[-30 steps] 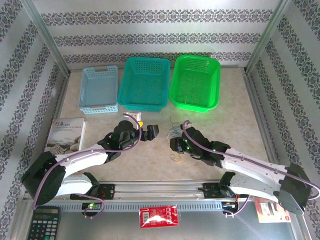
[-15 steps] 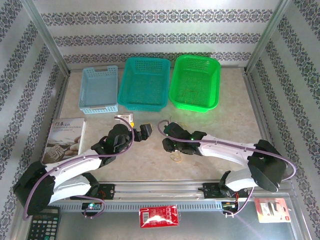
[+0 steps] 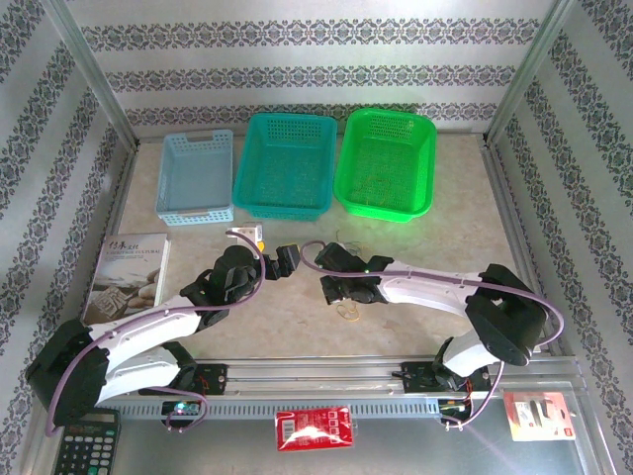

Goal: Untangle the cables

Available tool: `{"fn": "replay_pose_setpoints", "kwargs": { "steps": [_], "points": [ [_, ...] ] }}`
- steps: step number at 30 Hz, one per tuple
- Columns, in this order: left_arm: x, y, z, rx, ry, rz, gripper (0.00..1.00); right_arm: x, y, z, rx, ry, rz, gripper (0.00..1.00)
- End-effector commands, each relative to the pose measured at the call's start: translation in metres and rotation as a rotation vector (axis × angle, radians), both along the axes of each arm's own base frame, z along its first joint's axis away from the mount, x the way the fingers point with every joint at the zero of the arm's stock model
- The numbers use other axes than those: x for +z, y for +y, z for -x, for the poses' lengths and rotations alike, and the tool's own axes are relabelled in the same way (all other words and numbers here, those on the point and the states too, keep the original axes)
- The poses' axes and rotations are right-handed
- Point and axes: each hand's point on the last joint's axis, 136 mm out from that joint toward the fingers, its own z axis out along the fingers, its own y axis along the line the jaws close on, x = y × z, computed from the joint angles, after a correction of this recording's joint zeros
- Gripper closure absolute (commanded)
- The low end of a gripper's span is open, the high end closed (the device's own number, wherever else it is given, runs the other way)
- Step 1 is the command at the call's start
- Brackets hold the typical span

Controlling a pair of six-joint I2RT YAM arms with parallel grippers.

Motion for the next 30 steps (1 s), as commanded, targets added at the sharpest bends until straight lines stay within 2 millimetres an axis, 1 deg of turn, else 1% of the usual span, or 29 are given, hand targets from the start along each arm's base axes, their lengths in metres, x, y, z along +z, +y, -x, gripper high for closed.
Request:
{"fn": "replay_pose_setpoints", "kwargs": {
  "steps": [1,5,8,11,14,20,24,30],
  "points": [
    [0.002,0.003,-0.001,0.016,-0.01,0.009,0.0,0.012,0.001,-0.002,0.008,-0.027,0.004,1.0],
    [0.004,0.002,0.0,0.005,-0.015,0.008,0.0,0.03,0.001,0.001,0.013,-0.043,-0.04,1.0],
    [0.006,-0.002,0.0,-0.019,-0.025,0.01,0.0,0.05,0.004,0.001,0.01,-0.064,-0.109,1.0],
    [0.008,-0.008,0.002,-0.055,-0.038,0.021,0.0,0.068,0.007,-0.002,-0.003,-0.076,-0.195,1.0],
    [0.009,-0.018,0.005,-0.113,-0.05,0.034,0.0,0.082,0.006,-0.008,-0.024,-0.088,-0.261,1.0],
    [0.009,-0.048,0.012,-0.277,-0.057,0.058,0.0,0.1,0.005,-0.024,-0.078,-0.092,-0.399,1.0],
    [0.006,-0.06,0.016,-0.34,-0.063,0.085,0.0,0.114,0.003,-0.036,-0.126,-0.098,-0.513,1.0],
    [0.007,-0.075,0.019,-0.416,-0.058,0.108,0.0,0.134,-0.001,-0.046,-0.182,-0.115,-0.638,1.0]
  ]
}}
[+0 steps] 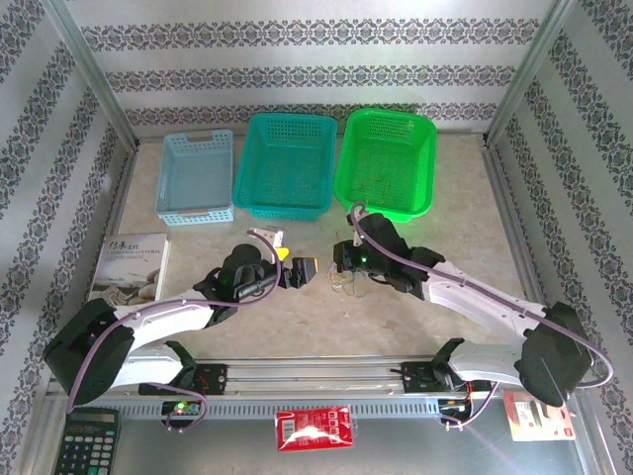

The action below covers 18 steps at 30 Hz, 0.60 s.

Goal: Untangle the cables

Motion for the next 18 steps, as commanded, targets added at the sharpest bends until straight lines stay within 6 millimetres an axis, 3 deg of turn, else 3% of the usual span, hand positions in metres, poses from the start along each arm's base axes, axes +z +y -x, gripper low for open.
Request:
{"fn": "replay_pose_setpoints", "kwargs": {
  "steps": [1,18],
  "points": [
    [0.022,-0.018,0.001,-0.087,-0.066,0.06,0.0,0.021,0.005,-0.004,-0.016,-0.019,-0.124,1.0],
    [0.027,-0.074,-0.007,-0.265,-0.065,0.136,0.11,0.033,0.0,-0.016,-0.092,-0.014,-0.249,1.0]
  ]
}}
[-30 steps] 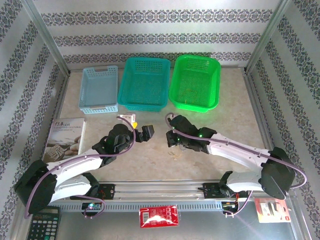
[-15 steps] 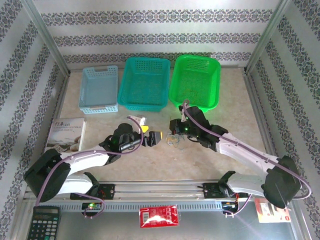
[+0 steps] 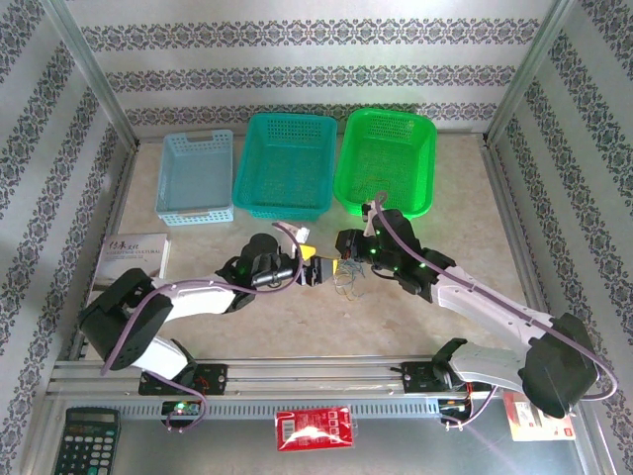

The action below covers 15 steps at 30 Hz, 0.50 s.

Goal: Untangle the cables

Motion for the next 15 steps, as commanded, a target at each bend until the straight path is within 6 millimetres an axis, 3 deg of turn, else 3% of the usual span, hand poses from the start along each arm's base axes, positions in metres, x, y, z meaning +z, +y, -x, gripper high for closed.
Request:
{"fn": "replay_pose_setpoints", "kwargs": {
  "steps": [1,9,15],
  "points": [
    [0.028,-0.023,0.004,-0.075,-0.073,0.081,0.13,0.011,-0.001,-0.004,-0.018,-0.015,-0.058,1.0],
    [0.033,-0.033,0.004,-0.096,-0.081,0.116,0.32,0.03,0.005,-0.007,-0.009,-0.029,-0.121,1.0],
    [0.042,-0.037,0.002,-0.103,-0.099,0.138,0.5,0.057,0.008,-0.007,-0.003,-0.058,-0.199,1.0]
  ]
}}
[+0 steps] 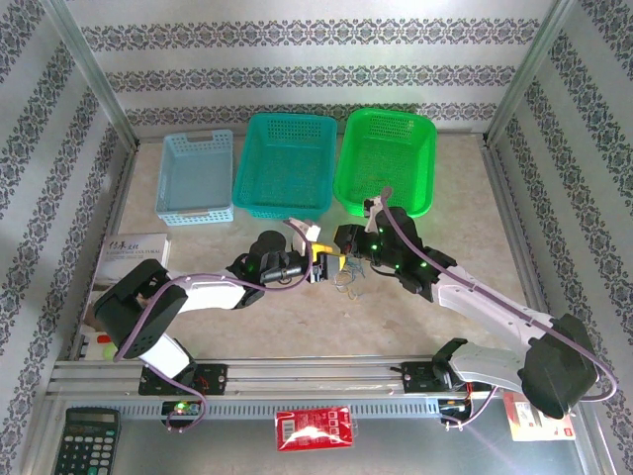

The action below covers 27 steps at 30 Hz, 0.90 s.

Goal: Untangle the cables

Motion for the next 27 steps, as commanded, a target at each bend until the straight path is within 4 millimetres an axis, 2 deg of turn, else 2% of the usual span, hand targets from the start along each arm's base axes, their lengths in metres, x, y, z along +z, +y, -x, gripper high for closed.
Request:
{"fn": "replay_pose_setpoints", "kwargs": {
  "steps": [1,11,15,20,27],
  "points": [
    [0.029,-0.013,-0.001,-0.031,-0.074,0.075,0.54,0.045,0.005,-0.003,0.008,-0.071,-0.106,1.0],
    [0.042,-0.014,-0.006,-0.013,-0.099,0.116,0.71,0.08,0.009,-0.003,0.018,-0.106,-0.198,1.0],
    [0.044,-0.014,-0.007,-0.006,-0.104,0.125,0.83,0.094,0.011,-0.003,0.026,-0.124,-0.223,1.0],
    [0.045,-0.014,-0.006,-0.006,-0.104,0.13,0.92,0.112,0.013,-0.003,0.036,-0.148,-0.253,1.0],
    [0.036,-0.011,-0.006,0.005,-0.091,0.122,0.95,0.138,0.011,-0.007,0.041,-0.192,-0.281,1.0]
  ]
}}
